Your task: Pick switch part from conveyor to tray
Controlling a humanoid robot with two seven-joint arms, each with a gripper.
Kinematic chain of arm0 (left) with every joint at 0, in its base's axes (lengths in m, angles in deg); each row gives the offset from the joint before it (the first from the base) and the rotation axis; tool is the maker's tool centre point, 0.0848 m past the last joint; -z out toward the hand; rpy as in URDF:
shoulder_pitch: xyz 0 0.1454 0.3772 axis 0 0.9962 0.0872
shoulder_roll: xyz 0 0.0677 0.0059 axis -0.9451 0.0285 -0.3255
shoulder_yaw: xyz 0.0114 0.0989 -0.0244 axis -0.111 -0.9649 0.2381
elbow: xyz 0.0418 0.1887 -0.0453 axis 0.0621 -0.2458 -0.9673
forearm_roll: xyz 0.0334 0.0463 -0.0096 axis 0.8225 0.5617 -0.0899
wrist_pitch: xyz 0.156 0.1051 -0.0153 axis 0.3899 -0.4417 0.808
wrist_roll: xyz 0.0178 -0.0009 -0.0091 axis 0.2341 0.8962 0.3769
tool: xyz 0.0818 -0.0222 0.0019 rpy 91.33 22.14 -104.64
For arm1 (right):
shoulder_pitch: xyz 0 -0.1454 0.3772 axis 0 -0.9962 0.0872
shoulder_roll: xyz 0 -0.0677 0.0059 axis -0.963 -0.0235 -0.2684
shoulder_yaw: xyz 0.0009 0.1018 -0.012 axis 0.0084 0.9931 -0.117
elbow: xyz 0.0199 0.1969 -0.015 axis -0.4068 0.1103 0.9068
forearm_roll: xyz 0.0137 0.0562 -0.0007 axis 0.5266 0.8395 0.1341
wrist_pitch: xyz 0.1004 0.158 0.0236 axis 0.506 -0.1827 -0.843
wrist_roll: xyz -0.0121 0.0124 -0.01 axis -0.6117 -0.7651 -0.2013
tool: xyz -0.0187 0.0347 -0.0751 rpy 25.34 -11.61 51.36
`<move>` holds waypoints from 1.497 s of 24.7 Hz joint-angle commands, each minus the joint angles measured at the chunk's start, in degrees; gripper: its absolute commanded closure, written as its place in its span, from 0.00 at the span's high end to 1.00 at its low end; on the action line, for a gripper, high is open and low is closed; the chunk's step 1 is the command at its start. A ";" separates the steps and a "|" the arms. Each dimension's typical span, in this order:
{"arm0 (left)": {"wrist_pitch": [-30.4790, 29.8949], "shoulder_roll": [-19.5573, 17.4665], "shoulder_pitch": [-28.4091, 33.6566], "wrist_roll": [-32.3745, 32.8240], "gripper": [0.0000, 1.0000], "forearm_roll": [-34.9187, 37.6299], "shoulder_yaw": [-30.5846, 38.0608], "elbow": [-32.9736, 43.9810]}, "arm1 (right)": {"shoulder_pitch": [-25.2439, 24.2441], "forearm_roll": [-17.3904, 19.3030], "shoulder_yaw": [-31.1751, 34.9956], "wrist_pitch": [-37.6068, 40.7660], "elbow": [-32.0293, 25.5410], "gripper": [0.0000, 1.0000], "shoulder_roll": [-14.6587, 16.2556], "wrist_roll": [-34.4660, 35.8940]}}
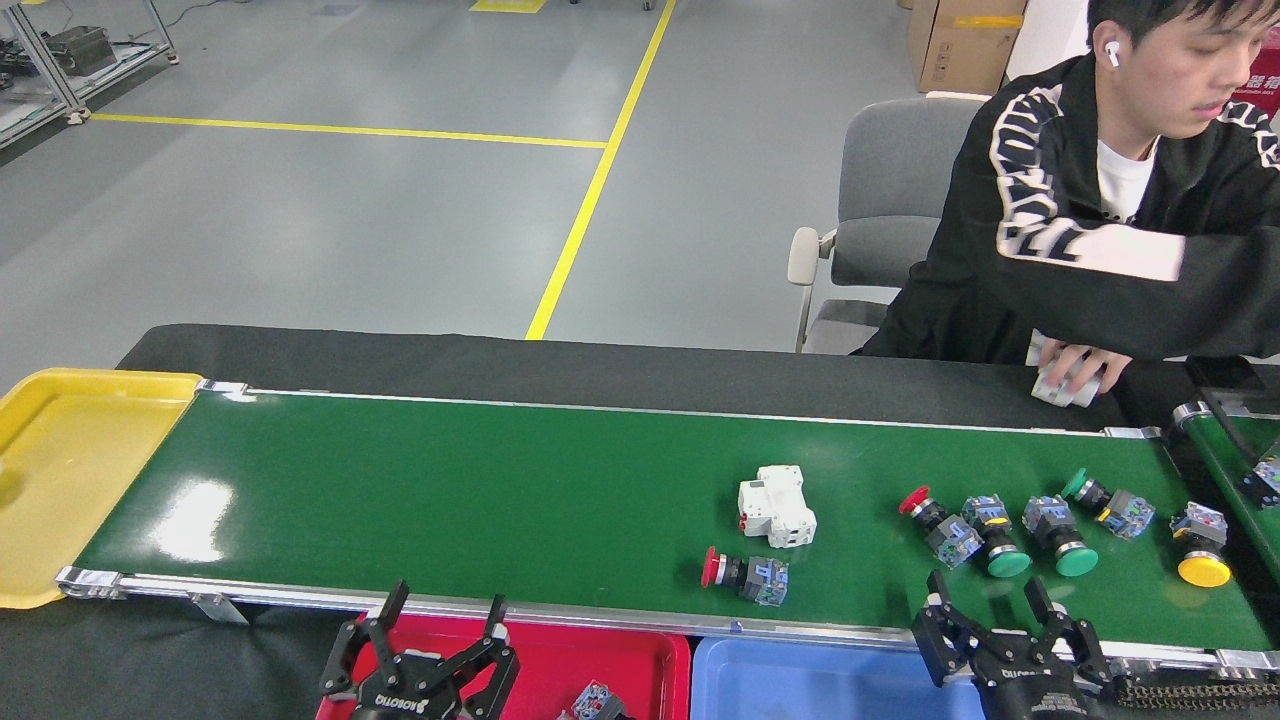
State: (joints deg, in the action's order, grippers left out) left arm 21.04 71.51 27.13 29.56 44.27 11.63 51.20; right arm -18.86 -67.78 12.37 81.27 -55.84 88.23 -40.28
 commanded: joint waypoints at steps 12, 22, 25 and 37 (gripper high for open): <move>-10.00 -0.06 -17.46 -2.04 1.00 7.61 -7.75 -20.85 | 15.01 -2.07 -18.40 -13.84 13.61 0.92 -1.42 -1.06; -9.64 -0.15 -19.31 -2.04 1.00 7.70 -11.18 -25.42 | 15.97 -1.90 -19.37 -5.13 13.96 0.35 -1.42 -0.80; -8.50 -0.15 -19.40 -1.86 0.85 7.78 -11.18 -25.42 | 15.62 -1.72 -19.37 -3.99 12.29 0.36 -1.42 -0.80; -9.21 -1.02 -18.52 -1.69 0.06 6.03 -6.52 -23.40 | -5.30 10.59 -19.28 37.23 -10.82 0.48 6.76 -2.91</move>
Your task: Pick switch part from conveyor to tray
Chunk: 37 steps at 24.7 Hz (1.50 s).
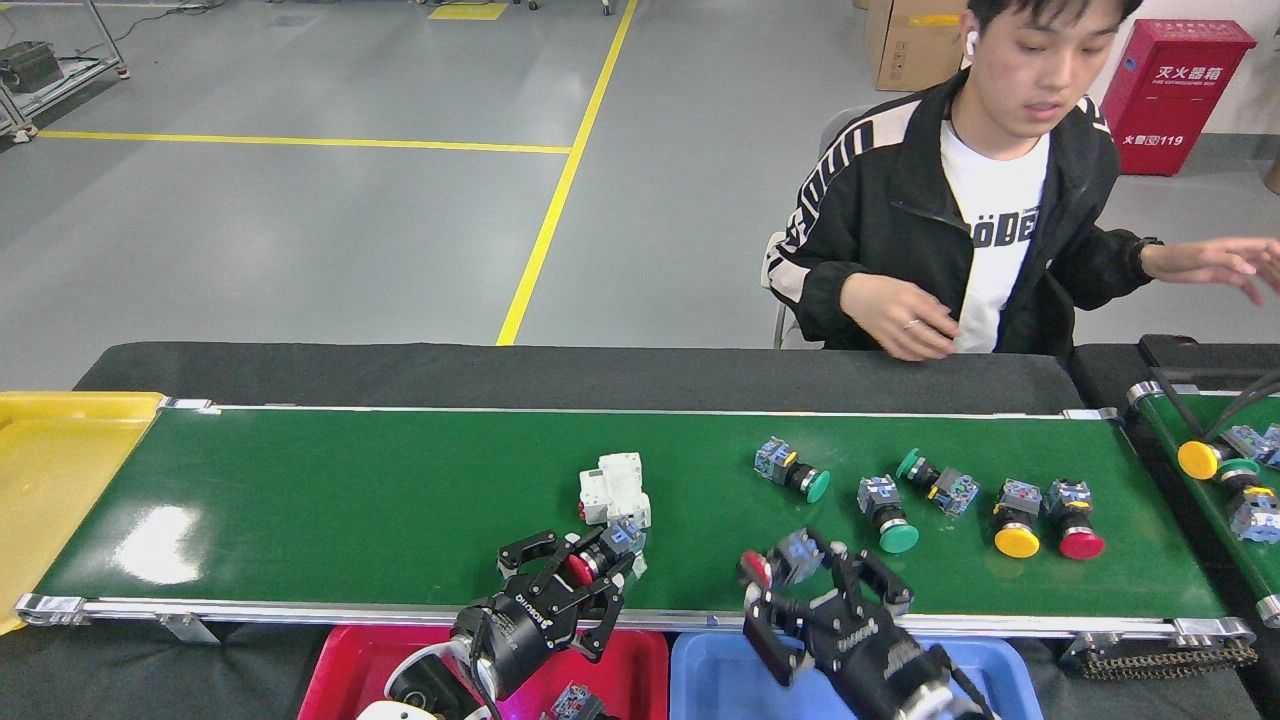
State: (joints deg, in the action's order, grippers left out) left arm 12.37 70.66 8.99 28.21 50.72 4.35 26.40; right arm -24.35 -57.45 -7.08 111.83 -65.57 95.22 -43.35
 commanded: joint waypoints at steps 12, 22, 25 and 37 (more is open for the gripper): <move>-7.13 -9.41 22.92 -0.78 0.62 -5.34 13.95 20.39 | -0.06 -7.48 -4.75 5.70 0.93 0.90 -11.31 -1.34; -0.45 0.34 25.55 1.07 1.00 -6.05 24.32 26.19 | 4.95 -7.48 11.25 -19.18 -0.91 0.90 -10.96 -1.16; 6.06 6.50 25.55 3.97 1.00 -6.49 29.59 26.19 | 4.86 -7.48 17.75 -24.54 -0.91 0.91 -9.64 -0.90; 11.51 6.06 26.87 6.17 1.00 -7.19 29.06 26.28 | -2.79 -12.05 19.24 -27.44 -0.83 0.88 -9.55 2.09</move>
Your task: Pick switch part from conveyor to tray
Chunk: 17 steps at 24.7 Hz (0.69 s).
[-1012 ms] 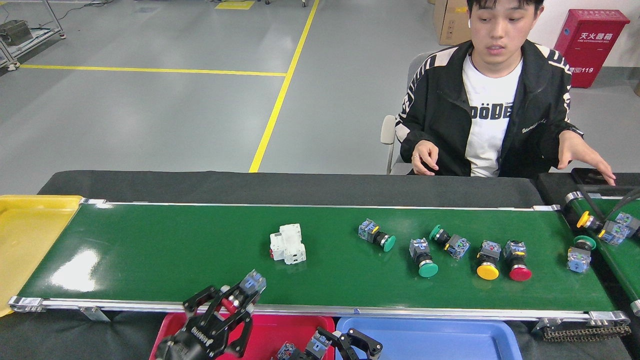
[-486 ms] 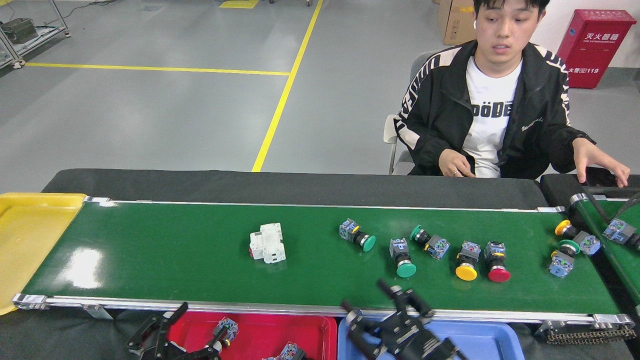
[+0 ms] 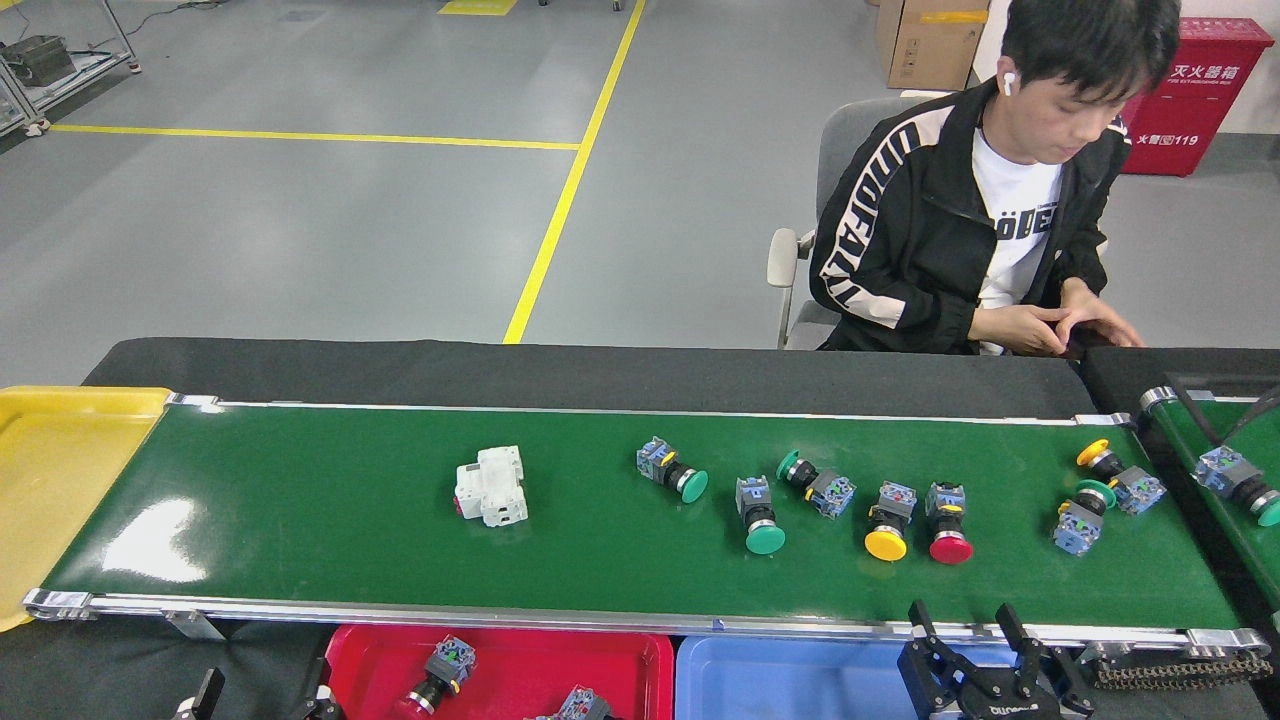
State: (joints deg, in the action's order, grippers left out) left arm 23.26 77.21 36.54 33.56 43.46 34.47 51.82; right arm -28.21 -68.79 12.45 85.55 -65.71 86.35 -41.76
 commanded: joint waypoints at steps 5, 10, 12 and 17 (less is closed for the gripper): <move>5.37 -0.31 -9.47 3.46 1.00 7.45 -8.89 -2.75 | 8.37 -6.50 -8.90 -10.30 5.20 0.88 -3.41 -1.87; 9.32 -0.40 -20.54 4.60 1.00 10.00 -12.58 -14.27 | 16.98 -6.59 -17.16 -20.93 14.34 0.90 -3.32 -2.05; 9.59 -0.49 -25.11 4.60 1.00 10.18 -12.49 -19.89 | 20.14 -6.50 -17.69 -22.07 18.11 0.89 -3.50 -2.13; 11.87 -2.07 -33.20 4.07 1.00 10.00 -12.14 -30.96 | 23.66 -5.71 -18.75 -19.71 22.33 0.47 -2.79 -2.05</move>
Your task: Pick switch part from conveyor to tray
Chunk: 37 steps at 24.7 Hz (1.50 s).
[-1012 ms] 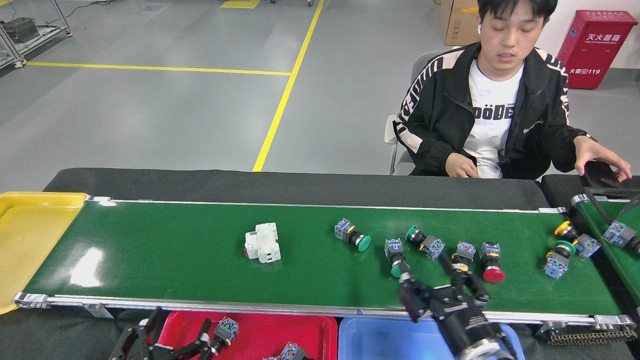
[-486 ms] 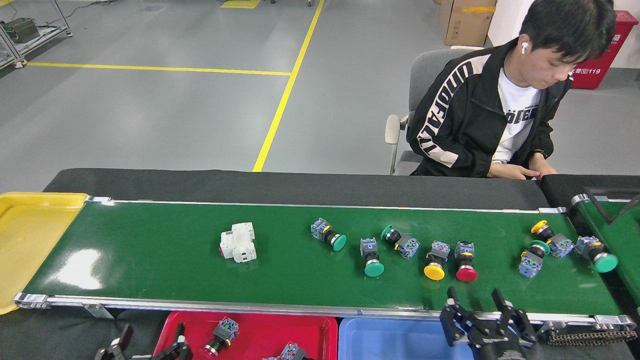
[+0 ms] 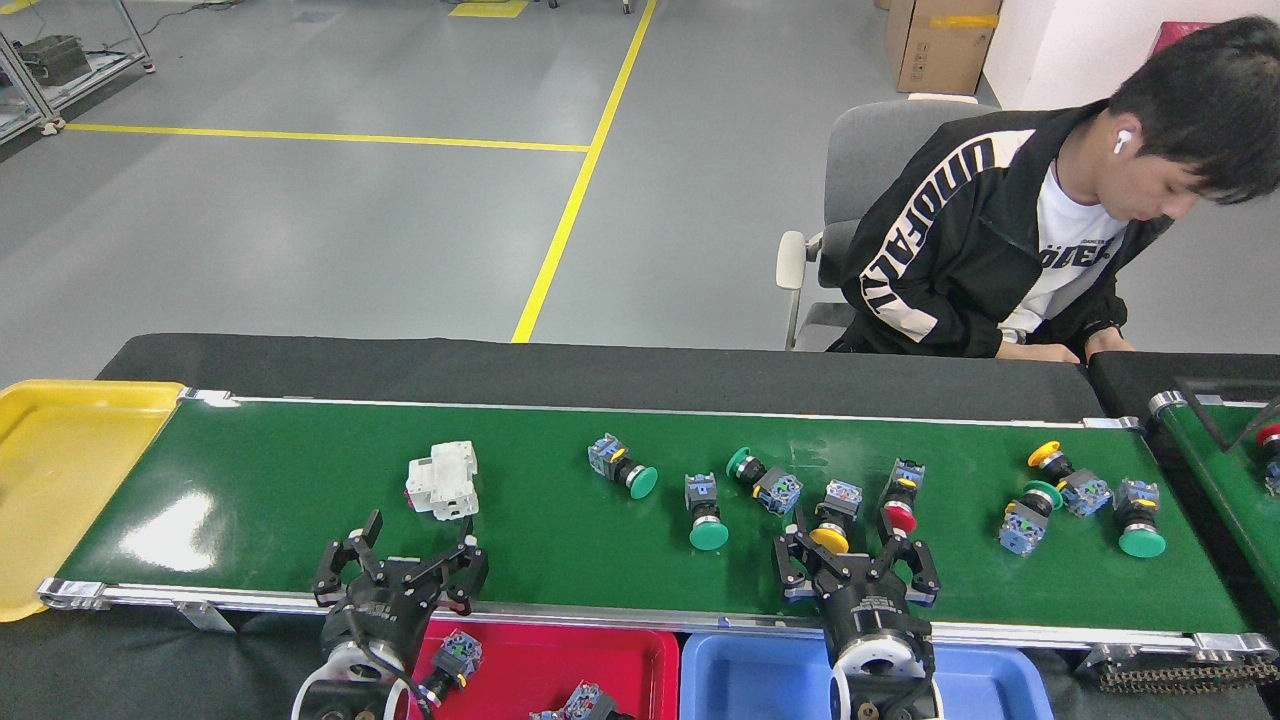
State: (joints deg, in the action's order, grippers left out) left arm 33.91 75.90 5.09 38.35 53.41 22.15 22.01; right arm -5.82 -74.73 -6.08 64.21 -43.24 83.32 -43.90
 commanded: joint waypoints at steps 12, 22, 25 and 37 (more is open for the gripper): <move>0.51 -7.79 -11.24 -3.53 0.37 -3.91 0.54 -17.15 | -4.00 7.87 -0.31 19.30 -11.82 0.18 2.53 -0.17; -8.81 -9.28 8.45 -2.74 0.17 -13.31 0.01 10.98 | -17.01 13.76 -5.23 52.00 -22.81 0.53 0.24 -0.26; -8.89 -8.93 15.21 -2.74 0.17 -13.05 -0.16 18.80 | -17.10 12.18 -9.53 47.96 -21.93 0.94 -1.96 -1.14; -9.07 -8.76 22.60 -2.74 0.18 -11.90 -8.78 27.59 | -13.76 11.47 0.84 28.27 -23.51 0.94 -2.13 -1.23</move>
State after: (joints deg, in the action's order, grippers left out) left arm 24.54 67.31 28.09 35.86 41.23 14.74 48.20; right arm -20.31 -63.21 -6.91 97.73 -65.78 81.38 -45.59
